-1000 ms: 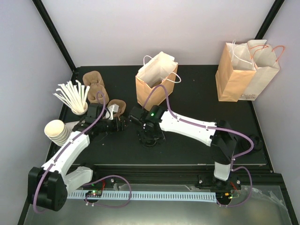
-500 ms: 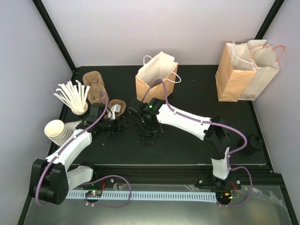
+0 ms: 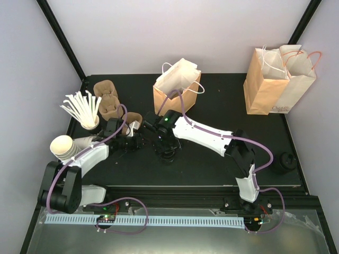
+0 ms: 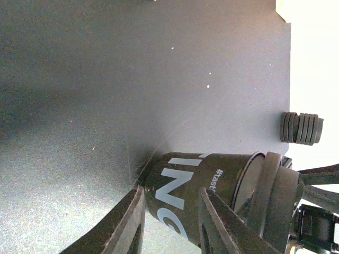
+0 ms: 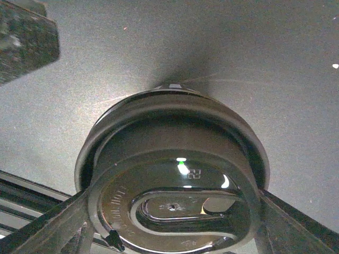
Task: Pack the takeout coffee
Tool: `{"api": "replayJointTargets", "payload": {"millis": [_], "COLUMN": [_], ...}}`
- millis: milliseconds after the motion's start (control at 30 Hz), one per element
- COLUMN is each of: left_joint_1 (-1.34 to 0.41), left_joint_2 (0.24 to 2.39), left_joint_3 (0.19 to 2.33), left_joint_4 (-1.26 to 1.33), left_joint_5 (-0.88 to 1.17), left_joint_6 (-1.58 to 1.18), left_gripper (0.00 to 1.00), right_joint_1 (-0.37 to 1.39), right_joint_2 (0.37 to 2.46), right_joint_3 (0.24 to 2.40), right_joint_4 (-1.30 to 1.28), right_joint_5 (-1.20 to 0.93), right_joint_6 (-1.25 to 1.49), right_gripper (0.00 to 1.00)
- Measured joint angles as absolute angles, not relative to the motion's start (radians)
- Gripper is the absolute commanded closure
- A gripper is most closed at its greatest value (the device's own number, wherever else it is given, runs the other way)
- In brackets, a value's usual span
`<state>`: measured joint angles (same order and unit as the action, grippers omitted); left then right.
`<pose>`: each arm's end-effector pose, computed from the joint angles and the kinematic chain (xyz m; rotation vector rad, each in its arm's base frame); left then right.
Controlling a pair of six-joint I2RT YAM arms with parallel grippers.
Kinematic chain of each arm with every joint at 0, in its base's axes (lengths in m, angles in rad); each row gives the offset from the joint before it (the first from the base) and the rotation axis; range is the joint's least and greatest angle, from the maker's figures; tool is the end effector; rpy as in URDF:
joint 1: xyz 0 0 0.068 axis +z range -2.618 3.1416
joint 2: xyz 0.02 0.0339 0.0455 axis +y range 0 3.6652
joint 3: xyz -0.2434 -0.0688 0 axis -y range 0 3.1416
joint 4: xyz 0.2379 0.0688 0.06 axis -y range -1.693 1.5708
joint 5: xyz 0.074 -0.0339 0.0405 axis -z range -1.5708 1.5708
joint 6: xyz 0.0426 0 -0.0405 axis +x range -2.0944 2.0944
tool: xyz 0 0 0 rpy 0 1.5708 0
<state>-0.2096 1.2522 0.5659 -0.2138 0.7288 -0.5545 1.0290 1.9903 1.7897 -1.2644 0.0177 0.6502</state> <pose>0.2206 -0.0759 0.1574 -0.1024 2.5410 -1.2198 0.1948 0.3222 0.2312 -0.5740 3.0017 0.1024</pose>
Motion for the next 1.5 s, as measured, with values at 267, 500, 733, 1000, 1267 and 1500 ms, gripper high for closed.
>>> {"api": "replayJointTargets", "payload": {"millis": [267,500,733,1000,1267,1500], "left_joint_1": [-0.224,-0.231,-0.231,-0.231,-0.231,-0.233], "left_joint_2": [1.357,1.366,1.365,1.328,1.238,1.159], "left_joint_3": [0.547,0.545,0.545,0.545,0.543,0.500], "left_joint_4": [-0.154,-0.132,-0.125,-0.127,-0.141,-0.132], "left_joint_5": [0.772,0.790,0.791,0.786,0.796,0.860], "left_joint_6": [-0.562,-0.563,-0.564,-0.577,-0.594,-0.641], "left_gripper": [0.70,0.70,0.70,0.68,0.66,0.65], "right_joint_1": [1.023,1.019,1.019,1.019,1.006,0.930], "right_joint_2": [2.016,2.027,2.027,2.020,1.910,1.613], "right_joint_3": [1.808,1.823,1.838,1.863,1.843,1.514], "right_joint_4": [-1.265,-1.265,-1.273,-1.287,-1.248,-0.975], "right_joint_5": [0.009,-0.004,-0.010,-0.009,0.007,-0.056], "right_joint_6": [0.630,0.618,0.603,0.599,0.575,0.522], "right_gripper": [0.17,0.11,0.04,0.04,0.12,0.21]}}
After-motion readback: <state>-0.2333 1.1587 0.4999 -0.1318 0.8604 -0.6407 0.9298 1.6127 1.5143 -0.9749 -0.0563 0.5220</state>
